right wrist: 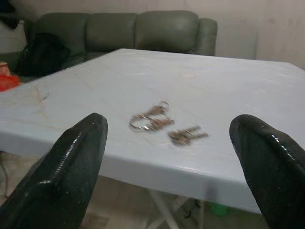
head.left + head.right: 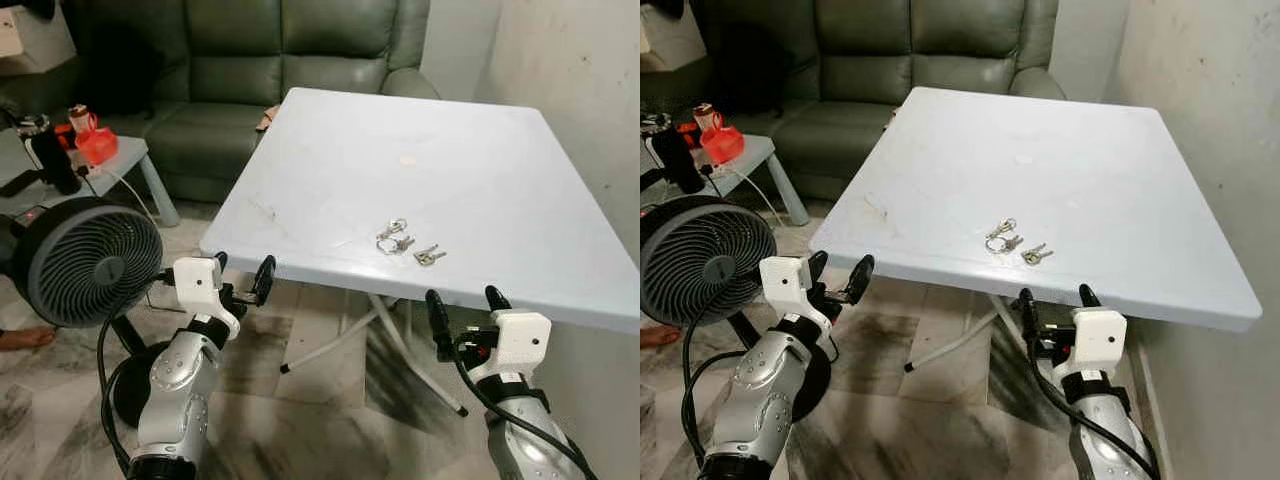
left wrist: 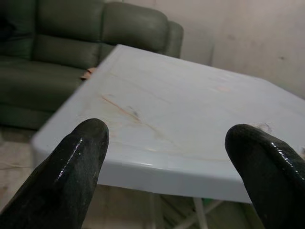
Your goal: Hang keys on a hook
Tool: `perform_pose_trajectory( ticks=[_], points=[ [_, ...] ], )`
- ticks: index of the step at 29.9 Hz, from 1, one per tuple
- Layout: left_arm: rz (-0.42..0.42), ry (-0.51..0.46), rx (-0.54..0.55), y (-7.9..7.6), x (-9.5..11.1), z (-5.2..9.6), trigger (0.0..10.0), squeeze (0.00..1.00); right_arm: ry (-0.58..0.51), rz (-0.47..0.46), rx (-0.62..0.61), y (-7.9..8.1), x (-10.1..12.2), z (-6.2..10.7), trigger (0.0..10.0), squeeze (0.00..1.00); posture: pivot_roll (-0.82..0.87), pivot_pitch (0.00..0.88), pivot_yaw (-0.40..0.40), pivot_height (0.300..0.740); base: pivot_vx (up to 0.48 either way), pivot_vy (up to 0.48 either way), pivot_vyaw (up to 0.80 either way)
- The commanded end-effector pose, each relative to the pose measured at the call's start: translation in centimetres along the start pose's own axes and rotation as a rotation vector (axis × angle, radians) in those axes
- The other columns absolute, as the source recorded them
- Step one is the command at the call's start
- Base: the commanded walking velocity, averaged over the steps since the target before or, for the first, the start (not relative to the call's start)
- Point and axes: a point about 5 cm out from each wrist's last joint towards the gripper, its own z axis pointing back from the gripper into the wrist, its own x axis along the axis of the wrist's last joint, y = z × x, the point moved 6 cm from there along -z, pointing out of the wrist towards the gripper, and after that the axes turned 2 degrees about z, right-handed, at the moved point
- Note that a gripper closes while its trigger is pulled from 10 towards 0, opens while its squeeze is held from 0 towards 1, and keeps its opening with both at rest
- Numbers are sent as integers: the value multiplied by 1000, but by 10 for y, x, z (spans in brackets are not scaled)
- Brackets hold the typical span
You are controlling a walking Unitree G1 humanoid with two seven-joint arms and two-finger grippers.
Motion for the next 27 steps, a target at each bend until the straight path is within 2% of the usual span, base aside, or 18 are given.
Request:
perform_pose_trajectory(
  ticks=[1,27],
  points=[
    [-4,-6,-6,2,5,-1,10000,0,-26,-4,10,3,8,-3,10000,0,-41,0,9,740,319,0,0],
    [-5,-8,-16,0,6,-3,10000,0,-29,-4,30,6,8,-4,10000,0,-39,0,10,740,387,0,0]
  ],
)
